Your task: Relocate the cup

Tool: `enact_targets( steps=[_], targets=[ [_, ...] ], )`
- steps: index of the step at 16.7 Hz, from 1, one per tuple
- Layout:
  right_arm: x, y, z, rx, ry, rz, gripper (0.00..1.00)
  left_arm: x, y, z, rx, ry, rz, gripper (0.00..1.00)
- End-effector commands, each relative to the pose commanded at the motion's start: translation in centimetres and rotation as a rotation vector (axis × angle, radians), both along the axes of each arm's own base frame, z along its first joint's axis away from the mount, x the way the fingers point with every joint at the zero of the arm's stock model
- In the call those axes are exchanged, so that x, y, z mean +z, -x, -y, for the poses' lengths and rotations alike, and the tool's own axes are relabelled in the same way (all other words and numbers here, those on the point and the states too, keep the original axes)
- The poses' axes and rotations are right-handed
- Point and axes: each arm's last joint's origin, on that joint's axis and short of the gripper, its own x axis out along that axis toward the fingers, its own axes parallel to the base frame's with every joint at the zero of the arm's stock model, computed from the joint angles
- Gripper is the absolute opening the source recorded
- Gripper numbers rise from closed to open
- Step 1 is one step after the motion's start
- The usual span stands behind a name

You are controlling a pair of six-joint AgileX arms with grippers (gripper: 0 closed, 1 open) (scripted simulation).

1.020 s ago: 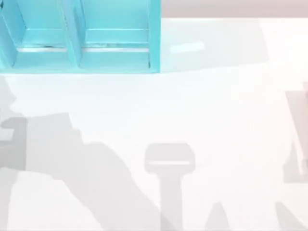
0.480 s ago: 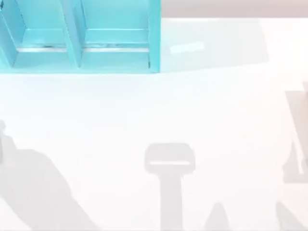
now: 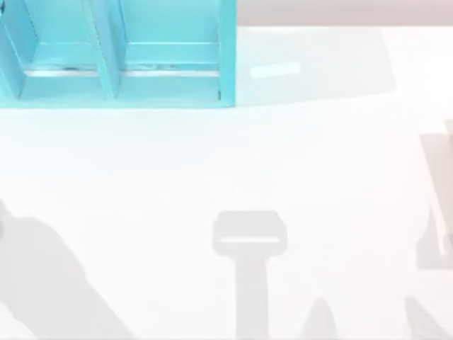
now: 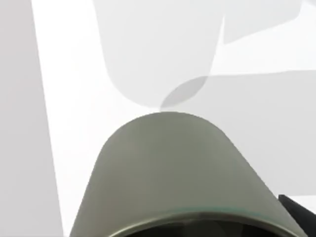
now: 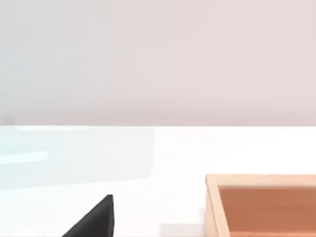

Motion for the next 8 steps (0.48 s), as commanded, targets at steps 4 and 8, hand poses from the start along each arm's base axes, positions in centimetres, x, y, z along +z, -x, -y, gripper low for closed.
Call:
enact_targets(
  steps=[4,8],
  targets=[
    [0.0,0.0,0.0,0.000,0.000,0.000,1.00,-3.9,0.1,-0.5,0.007,0.001,0.001,0.00],
    [0.0,0.0,0.0,0.000,0.000,0.000,1.00,-4.4,0.2,-0.6,0.008,0.004,-0.002,0.00]
  ],
)
